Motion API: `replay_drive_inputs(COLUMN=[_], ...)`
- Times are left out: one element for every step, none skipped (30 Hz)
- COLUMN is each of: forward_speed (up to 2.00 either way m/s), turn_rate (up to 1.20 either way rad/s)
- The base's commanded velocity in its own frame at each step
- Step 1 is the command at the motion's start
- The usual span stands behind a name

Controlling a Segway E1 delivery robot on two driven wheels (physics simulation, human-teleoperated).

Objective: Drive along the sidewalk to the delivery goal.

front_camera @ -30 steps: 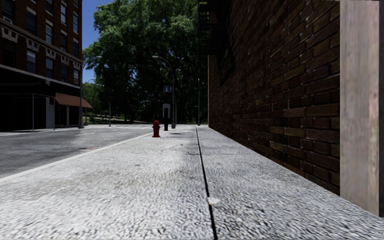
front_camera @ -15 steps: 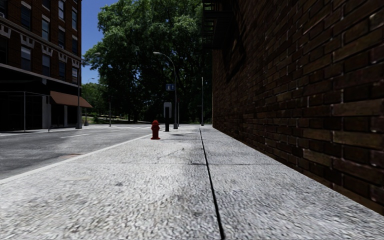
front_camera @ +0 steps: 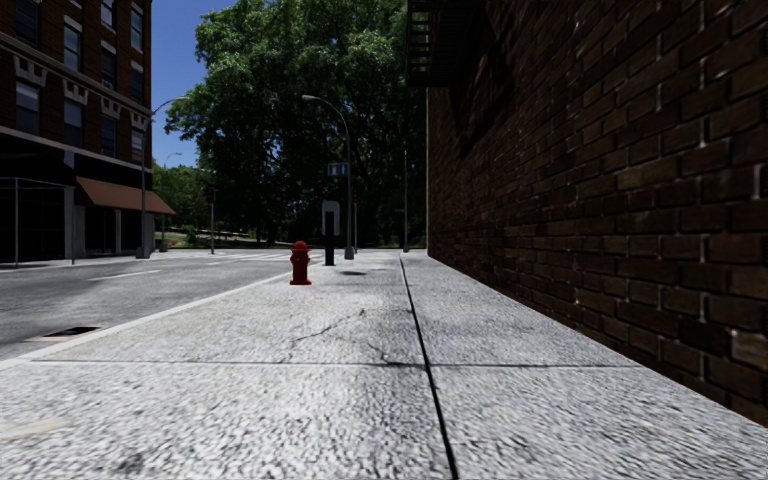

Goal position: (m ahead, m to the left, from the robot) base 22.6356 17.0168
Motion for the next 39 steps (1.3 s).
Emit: replay_drive_inputs(forward_speed=[2.0,2.0,2.0,2.0,2.0,2.0,2.0,2.0,2.0,2.0,2.0,2.0,2.0,2.0,2.0,2.0,2.0,2.0,2.0,2.0,2.0,2.0,2.0,2.0,2.0,2.0,2.0,2.0,2.0,2.0,2.0,2.0,2.0,2.0,2.0,2.0,2.0,2.0,2.0], turn_rate=[0.0,0.0,0.0,0.0,0.0,0.0,0.0,0.0,0.0,0.0,0.0,0.0,0.0,0.0,0.0,0.0,0.0,0.0,0.0,0.0,0.0,0.0,0.0,0.0,0.0,0.0,0.0,0.0,0.0,0.0,0.0,0.0,0.0,0.0,0.0,0.0,0.0,0.0,0.0])
